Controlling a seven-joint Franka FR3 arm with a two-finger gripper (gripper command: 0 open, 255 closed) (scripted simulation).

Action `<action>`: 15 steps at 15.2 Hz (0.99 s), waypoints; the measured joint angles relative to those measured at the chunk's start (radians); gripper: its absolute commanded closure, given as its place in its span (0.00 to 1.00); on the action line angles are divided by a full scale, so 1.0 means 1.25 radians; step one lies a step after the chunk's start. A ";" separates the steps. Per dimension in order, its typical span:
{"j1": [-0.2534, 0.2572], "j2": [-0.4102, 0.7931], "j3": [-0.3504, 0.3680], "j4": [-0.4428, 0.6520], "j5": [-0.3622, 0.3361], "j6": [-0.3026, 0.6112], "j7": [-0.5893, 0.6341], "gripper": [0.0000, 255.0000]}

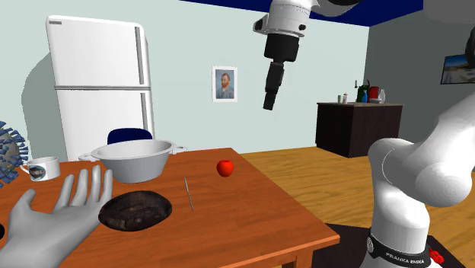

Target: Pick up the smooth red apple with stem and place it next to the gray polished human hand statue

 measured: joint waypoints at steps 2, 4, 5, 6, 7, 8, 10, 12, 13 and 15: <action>-0.002 0.002 -0.007 -0.005 -0.002 0.008 -0.005 0.00; -0.010 0.015 -0.038 -0.024 -0.011 0.047 -0.029 0.00; -0.014 0.026 -0.053 -0.029 -0.014 0.066 -0.040 0.00; -0.017 0.032 -0.067 -0.039 -0.016 0.085 -0.049 0.00; -0.022 0.046 -0.084 -0.046 -0.020 0.110 -0.062 0.00; -0.027 0.055 -0.105 -0.052 -0.025 0.129 -0.079 0.00; -0.034 0.077 -0.138 -0.066 -0.029 0.172 -0.105 0.00; -0.040 0.119 -0.174 -0.062 -0.031 0.216 -0.133 0.00; -0.042 0.139 -0.191 -0.061 -0.031 0.238 -0.146 0.00; -0.043 0.184 -0.226 -0.052 -0.026 0.280 -0.175 0.00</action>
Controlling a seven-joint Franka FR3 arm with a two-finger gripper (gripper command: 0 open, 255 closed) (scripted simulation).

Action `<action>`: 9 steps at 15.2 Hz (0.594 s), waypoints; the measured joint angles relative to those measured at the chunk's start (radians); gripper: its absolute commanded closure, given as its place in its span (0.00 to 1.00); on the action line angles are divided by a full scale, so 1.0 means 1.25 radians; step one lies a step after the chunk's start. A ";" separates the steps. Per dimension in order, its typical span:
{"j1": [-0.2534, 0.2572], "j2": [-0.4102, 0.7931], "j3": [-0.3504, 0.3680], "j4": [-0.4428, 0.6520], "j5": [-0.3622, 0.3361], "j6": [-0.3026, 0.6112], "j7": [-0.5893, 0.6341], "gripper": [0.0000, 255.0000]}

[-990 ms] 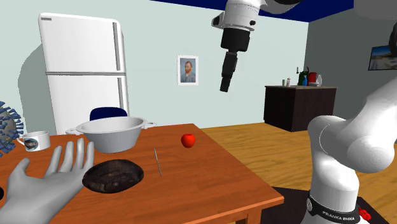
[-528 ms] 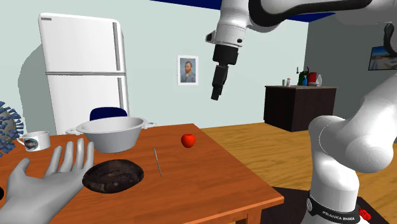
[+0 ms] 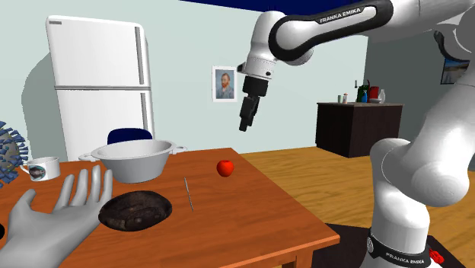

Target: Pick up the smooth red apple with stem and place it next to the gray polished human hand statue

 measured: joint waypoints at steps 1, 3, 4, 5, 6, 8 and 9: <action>-0.001 0.016 -0.017 -0.002 0.003 0.020 -0.015 0.00; -0.002 0.050 -0.050 -0.006 0.012 0.063 -0.045 0.00; 0.002 0.085 -0.068 0.006 0.021 0.088 -0.061 0.00; 0.002 0.103 -0.086 0.010 0.029 0.103 -0.079 0.00; 0.005 0.128 -0.105 0.022 0.039 0.116 -0.099 0.00; 0.014 0.185 -0.141 0.044 0.068 0.153 -0.139 0.00; 0.018 0.216 -0.162 0.057 0.086 0.169 -0.164 0.00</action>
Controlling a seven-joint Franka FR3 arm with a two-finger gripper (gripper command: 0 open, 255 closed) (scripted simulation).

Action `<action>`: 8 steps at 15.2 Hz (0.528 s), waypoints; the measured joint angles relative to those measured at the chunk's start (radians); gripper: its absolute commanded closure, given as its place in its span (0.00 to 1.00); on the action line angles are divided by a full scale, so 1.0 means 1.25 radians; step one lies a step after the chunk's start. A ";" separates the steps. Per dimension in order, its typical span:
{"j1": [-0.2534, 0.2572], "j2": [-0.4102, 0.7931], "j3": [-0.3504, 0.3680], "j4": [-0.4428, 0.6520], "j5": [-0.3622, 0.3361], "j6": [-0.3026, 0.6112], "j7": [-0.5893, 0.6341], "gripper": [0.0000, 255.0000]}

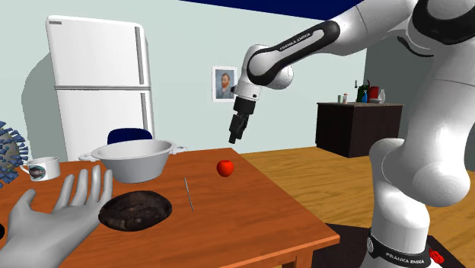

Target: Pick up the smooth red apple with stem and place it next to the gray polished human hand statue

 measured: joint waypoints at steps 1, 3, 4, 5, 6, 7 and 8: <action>0.002 0.021 -0.019 0.005 0.017 0.015 -0.025 0.00; 0.010 0.081 -0.058 0.038 0.063 0.035 -0.080 0.00; 0.015 0.114 -0.076 0.058 0.091 0.042 -0.110 0.00; 0.018 0.141 -0.088 0.072 0.118 0.049 -0.134 0.00; 0.020 0.173 -0.103 0.083 0.149 0.060 -0.164 0.00; 0.021 0.204 -0.114 0.096 0.182 0.069 -0.195 0.00; 0.020 0.245 -0.127 0.122 0.222 0.071 -0.230 0.00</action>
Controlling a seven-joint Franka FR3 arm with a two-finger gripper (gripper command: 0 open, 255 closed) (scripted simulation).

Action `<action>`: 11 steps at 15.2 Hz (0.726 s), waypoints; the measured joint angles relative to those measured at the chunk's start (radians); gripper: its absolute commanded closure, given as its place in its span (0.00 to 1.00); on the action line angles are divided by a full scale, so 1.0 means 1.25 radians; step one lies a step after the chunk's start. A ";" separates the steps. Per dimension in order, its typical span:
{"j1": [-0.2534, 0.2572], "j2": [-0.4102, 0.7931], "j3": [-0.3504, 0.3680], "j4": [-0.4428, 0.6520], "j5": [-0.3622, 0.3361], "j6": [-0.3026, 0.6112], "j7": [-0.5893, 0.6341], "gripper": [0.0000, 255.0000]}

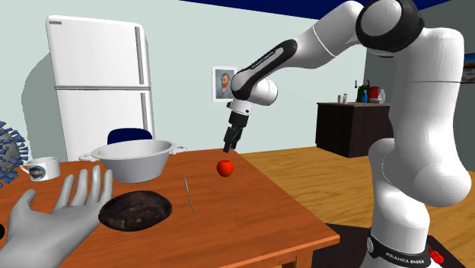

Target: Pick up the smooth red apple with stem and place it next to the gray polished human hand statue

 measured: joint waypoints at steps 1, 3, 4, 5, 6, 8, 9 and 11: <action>-0.003 0.040 -0.007 0.029 0.040 -0.003 -0.032 0.00; -0.020 0.113 -0.013 0.081 0.115 -0.012 -0.091 0.00; -0.033 0.151 -0.012 0.108 0.151 -0.017 -0.119 0.00; -0.049 0.190 -0.008 0.136 0.188 -0.022 -0.148 0.00; -0.062 0.217 -0.005 0.160 0.212 -0.030 -0.165 0.00; -0.071 0.243 0.003 0.171 0.237 -0.024 -0.182 0.00; -0.074 0.253 0.007 0.171 0.247 -0.018 -0.190 0.00; -0.076 0.267 0.013 0.170 0.262 -0.006 -0.198 0.00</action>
